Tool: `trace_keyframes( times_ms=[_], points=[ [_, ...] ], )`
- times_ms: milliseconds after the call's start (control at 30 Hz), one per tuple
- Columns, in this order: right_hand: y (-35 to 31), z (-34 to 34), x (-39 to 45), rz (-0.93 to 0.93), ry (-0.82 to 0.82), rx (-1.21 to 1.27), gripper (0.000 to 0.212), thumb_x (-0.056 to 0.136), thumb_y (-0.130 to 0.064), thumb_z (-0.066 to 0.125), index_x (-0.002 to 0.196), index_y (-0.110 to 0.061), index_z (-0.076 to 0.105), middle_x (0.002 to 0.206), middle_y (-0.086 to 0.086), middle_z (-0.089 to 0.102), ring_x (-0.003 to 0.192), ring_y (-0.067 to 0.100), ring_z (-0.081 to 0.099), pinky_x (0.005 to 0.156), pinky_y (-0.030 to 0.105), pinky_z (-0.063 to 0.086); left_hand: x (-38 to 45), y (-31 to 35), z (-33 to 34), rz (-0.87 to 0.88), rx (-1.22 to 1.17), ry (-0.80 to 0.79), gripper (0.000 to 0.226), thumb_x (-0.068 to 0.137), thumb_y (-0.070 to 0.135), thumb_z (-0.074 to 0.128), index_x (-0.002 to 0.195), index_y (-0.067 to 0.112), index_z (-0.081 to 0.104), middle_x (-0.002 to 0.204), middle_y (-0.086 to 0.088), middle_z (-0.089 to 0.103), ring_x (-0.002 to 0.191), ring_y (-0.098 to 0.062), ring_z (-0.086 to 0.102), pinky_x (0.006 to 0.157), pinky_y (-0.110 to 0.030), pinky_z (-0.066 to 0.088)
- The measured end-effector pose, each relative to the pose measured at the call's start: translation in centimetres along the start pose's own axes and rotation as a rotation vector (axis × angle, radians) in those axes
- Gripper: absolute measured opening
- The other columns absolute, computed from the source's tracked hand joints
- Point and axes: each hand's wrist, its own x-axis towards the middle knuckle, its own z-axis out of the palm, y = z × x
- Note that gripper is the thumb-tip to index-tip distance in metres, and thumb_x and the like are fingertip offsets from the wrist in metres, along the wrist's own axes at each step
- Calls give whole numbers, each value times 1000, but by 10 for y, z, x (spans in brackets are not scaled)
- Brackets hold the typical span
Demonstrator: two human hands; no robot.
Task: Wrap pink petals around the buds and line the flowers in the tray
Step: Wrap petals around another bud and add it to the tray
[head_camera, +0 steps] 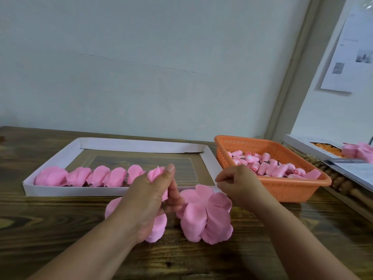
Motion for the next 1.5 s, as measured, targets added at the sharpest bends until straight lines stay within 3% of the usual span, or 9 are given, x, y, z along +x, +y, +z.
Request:
trace_keyframes(
  times_ms=[133,267,500,633,767,967,1200,1400,1500],
  points=[
    [-7,15,11,-71,-188,-274,23,89,-8,47,104,0,63,106,13,66,97,28,61,79,36,51,2,-3,-3,7,100,-4,52,93,40,51,48,13,52,47,-4,50,45,-16,52,62,-34,49],
    [-11,25,17,-61,-277,-383,19,92,-9,43,88,-9,62,96,9,62,91,27,59,66,29,45,1,-4,-5,25,164,-38,57,94,42,49,42,17,50,48,-6,47,48,-18,49,65,-38,47],
    [-13,23,16,-68,-175,-291,19,80,-4,49,74,-17,60,88,4,65,81,22,60,71,39,55,2,-4,-3,24,132,-8,57,94,39,51,40,19,50,47,-5,46,45,-17,49,66,-38,48],
    [-16,21,16,-105,-147,-257,19,78,-3,50,81,-14,65,91,1,62,82,19,58,73,38,54,2,-5,-3,29,141,-11,58,94,40,51,40,20,50,47,-4,47,46,-17,50,65,-37,47],
    [-21,14,15,-159,-184,-90,13,79,-7,57,85,-12,68,83,-9,56,74,10,54,63,25,48,3,-7,-4,31,142,-1,59,94,40,51,40,18,50,47,-5,47,46,-17,50,65,-37,48],
    [-20,22,13,-171,-281,-153,7,80,-15,68,75,-18,63,79,-11,54,69,3,50,59,16,43,2,-7,-4,43,165,-8,58,94,40,50,40,19,50,46,-5,47,46,-17,51,65,-37,48],
    [-24,27,9,-189,-277,-255,14,81,-7,56,71,-16,57,85,4,61,76,18,55,69,33,49,3,-5,-1,40,135,-3,56,93,38,53,40,19,51,46,-4,47,44,-16,49,64,-37,47],
    [-22,26,5,-296,-105,-354,17,84,-9,51,70,-16,53,83,-2,54,81,18,52,75,31,43,4,-6,-5,2,154,19,58,92,42,53,40,19,51,47,-5,48,47,-18,51,69,-41,49],
    [-21,25,7,-348,-97,-255,10,82,-9,55,83,-12,65,88,0,57,84,17,52,77,33,44,5,-8,-4,6,143,28,58,92,41,53,39,19,51,46,-4,48,45,-17,50,66,-38,48]
  ],
)
